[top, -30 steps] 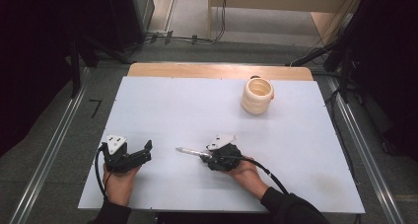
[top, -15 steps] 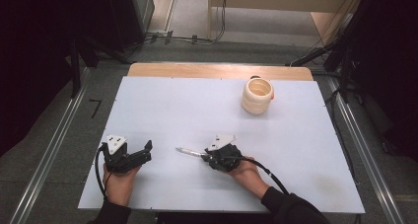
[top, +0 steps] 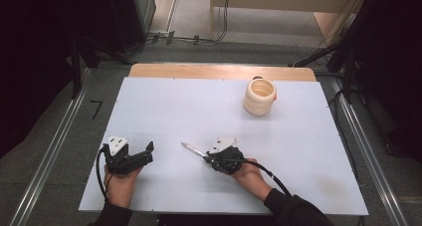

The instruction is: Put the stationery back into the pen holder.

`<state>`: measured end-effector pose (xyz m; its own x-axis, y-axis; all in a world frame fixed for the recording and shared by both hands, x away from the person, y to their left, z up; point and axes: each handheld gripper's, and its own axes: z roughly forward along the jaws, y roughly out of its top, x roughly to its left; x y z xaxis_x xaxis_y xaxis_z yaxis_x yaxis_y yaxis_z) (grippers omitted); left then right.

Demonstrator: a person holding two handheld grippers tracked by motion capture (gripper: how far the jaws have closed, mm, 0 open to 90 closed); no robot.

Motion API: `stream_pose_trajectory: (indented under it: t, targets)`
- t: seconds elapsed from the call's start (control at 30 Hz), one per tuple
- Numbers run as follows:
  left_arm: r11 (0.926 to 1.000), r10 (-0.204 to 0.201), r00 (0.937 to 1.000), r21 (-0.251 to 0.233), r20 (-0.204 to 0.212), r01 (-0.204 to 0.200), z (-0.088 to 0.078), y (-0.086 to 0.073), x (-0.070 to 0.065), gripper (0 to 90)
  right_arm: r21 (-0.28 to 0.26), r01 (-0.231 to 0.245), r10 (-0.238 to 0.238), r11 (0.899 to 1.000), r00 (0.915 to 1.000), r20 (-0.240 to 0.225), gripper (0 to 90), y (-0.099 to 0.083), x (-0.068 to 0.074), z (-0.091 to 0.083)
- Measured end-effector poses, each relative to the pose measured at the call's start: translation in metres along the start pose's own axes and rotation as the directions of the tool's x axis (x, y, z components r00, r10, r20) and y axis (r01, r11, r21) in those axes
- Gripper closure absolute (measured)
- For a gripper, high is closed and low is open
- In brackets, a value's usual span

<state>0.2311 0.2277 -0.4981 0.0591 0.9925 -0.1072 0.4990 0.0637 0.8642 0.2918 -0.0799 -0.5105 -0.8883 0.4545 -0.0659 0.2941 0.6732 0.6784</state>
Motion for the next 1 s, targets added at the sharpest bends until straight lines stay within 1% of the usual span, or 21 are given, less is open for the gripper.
stream_pose_trajectory:
  t: [0.17,0.23,0.27,0.47,0.73,0.9,0.97,1.0]
  targets:
    - [1.0,0.0,1.0,-0.002,-0.001,0.0,0.0,0.0,0.001,5.8,-0.008,-0.016,0.016,1.0,0.9999,-0.003,75.3,0.0,-0.001,0.0]
    - [1.0,-0.001,1.0,-0.001,-0.002,0.001,-0.001,0.0,0.001,5.8,-0.015,-0.014,0.014,1.0,0.9999,0.003,75.2,0.0,-0.002,-0.001]
    - [1.0,-0.002,1.0,-0.002,-0.001,0.002,-0.001,0.0,0.001,5.8,-0.017,-0.022,0.022,1.0,0.9997,0.003,75.2,0.0,-0.002,-0.002]
    - [1.0,-0.006,1.0,-0.005,-0.002,0.006,-0.001,0.0,0.002,5.8,-0.068,-0.04,0.042,0.997,0.9986,0.031,75.2,0.003,-0.01,-0.013]
    - [1.0,-0.004,1.0,-0.004,-0.004,0.004,-0.001,0.0,0.002,5.8,-0.101,-0.067,0.072,0.993,0.9964,0.044,75.1,0.005,-0.019,-0.021]
    - [1.0,-0.004,1.0,-0.003,-0.003,0.004,-0.001,0.0,0.002,5.8,-0.118,-0.074,0.082,0.99,0.995,0.058,75.2,0.006,-0.025,-0.025]
    - [1.0,-0.005,1.0,-0.005,-0.003,0.005,-0.001,0.0,0.002,5.8,-0.123,-0.092,0.1,0.988,0.993,0.063,75.1,0.006,-0.026,-0.028]
    - [1.0,-0.005,1.0,-0.005,-0.003,0.005,-0.001,0.0,0.002,5.8,-0.128,-0.089,0.098,0.988,0.9931,0.065,75.2,0.006,-0.028,-0.029]
